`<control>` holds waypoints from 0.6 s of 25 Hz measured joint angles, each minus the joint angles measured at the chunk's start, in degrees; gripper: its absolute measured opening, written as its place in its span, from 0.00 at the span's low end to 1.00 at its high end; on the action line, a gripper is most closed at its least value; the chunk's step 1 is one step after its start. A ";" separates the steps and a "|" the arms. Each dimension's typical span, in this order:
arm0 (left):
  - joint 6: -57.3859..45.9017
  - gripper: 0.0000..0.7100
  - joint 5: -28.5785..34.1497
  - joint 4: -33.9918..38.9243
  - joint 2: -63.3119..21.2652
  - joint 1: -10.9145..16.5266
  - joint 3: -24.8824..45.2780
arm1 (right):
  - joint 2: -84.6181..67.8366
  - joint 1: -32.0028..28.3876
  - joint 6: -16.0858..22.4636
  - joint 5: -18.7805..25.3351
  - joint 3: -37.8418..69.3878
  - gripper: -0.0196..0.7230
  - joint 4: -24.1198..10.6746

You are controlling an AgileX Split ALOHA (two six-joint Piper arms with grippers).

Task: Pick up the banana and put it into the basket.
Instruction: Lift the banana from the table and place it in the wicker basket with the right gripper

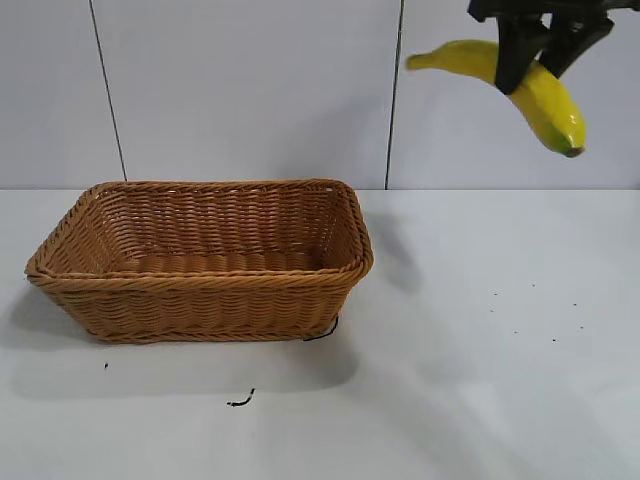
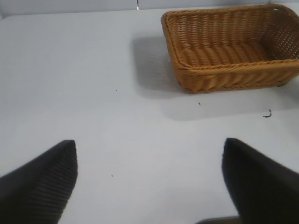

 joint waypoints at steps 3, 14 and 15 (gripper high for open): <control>0.00 0.89 0.00 0.00 0.00 0.00 0.00 | 0.33 3.68 -1.41 -1.87 -2.23 0.42 0.00; 0.00 0.89 0.00 0.00 0.00 0.00 0.00 | 6.86 17.81 -8.40 -13.80 -5.74 0.42 0.00; 0.00 0.89 0.00 0.00 0.00 0.00 0.00 | 7.44 19.21 -10.24 -14.74 -5.74 0.42 0.00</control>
